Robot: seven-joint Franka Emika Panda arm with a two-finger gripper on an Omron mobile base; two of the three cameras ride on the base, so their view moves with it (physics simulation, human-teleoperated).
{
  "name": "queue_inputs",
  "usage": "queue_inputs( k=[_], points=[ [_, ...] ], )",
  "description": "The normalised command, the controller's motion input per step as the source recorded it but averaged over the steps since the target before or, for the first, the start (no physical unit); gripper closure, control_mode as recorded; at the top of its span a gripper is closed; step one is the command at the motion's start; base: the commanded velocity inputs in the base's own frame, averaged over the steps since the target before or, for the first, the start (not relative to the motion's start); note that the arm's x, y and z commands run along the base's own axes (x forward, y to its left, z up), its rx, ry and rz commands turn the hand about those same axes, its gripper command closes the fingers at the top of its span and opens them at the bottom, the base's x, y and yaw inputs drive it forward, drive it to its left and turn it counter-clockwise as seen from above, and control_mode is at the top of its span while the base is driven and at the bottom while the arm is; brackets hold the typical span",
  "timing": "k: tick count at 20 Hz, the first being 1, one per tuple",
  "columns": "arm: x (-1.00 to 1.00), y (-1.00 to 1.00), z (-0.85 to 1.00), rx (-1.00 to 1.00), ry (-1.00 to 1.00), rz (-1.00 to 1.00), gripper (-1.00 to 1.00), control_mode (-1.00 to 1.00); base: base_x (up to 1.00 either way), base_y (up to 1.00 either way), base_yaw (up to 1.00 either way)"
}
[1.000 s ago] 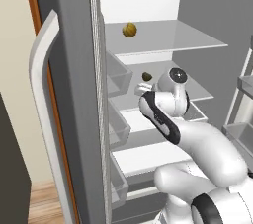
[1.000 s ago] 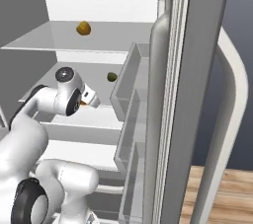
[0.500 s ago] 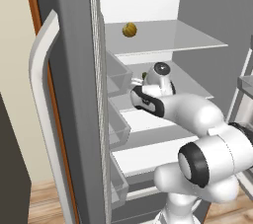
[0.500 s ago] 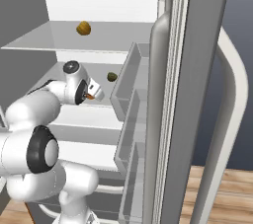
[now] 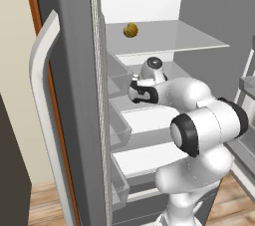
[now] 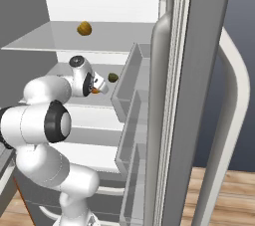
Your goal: Place the orange in the correct fridge rack based on whether it is a fruit or vegetable. Finally, close the fridge door.
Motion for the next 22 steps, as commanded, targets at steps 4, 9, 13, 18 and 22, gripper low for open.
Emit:
queue_inputs(
  k=[4, 9, 13, 18, 22],
  points=[
    [0.0, 0.0, -0.59, -0.03, -0.1, 0.0, -1.0, -1.0, 0.0, 0.0, 0.0],
    [0.0, 0.0, -0.3, 0.0, -0.09, 0.02, -1.0, -1.0, 0.0, 0.0, 0.0],
    [0.0, 0.0, -0.02, 0.0, -0.07, 0.0, -1.0, -1.0, 0.0, 0.0, 0.0],
    [-0.23, 0.0, 0.0, 0.01, -0.05, 0.0, -1.0, -1.0, 0.0, 0.0, 0.0],
    [-0.76, 0.0, 0.0, 0.01, -0.02, 0.0, -1.0, -1.0, 0.0, 0.0, 0.0]
  ],
)
